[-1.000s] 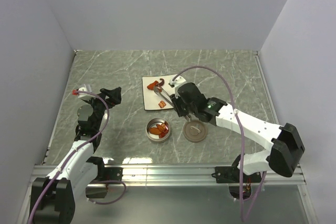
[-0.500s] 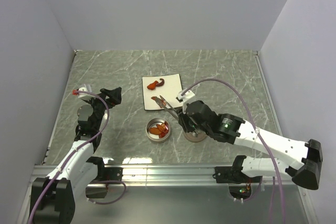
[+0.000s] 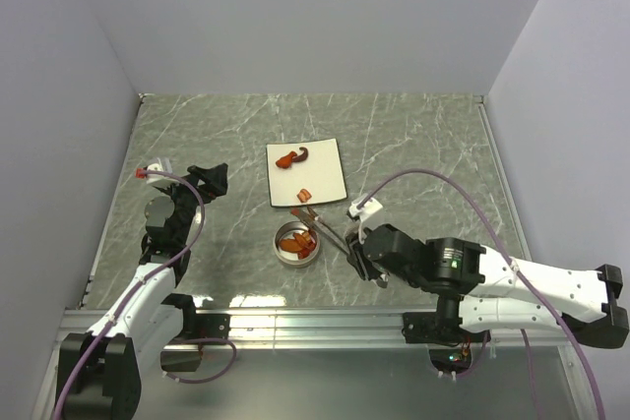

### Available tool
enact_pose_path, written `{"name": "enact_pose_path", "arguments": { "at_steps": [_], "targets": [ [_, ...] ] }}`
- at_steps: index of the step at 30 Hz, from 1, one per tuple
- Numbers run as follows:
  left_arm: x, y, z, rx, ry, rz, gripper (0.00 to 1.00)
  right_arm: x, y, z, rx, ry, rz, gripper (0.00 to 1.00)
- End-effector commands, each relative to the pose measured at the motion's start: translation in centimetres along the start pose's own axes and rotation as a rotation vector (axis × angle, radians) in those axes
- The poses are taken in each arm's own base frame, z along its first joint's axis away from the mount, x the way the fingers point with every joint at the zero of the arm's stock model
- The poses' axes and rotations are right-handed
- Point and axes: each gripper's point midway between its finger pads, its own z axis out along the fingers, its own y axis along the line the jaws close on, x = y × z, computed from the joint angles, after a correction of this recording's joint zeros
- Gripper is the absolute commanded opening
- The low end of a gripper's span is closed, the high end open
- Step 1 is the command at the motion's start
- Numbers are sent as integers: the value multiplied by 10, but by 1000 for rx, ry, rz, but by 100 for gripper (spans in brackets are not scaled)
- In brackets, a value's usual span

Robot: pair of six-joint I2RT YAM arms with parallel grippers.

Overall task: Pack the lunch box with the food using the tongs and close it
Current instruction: Place the food into the lunch box

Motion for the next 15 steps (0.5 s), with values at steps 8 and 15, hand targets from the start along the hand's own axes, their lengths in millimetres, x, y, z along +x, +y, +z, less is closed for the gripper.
{"name": "enact_pose_path", "arguments": {
  "at_steps": [8,15],
  "targets": [
    [-8,-8,-1,36,-32,-8,99,16,10,-3,-8,21,2,31],
    [-8,-7,-1,36,-29,-9,99,15,22,2,-41,29,-31,31]
  ]
}}
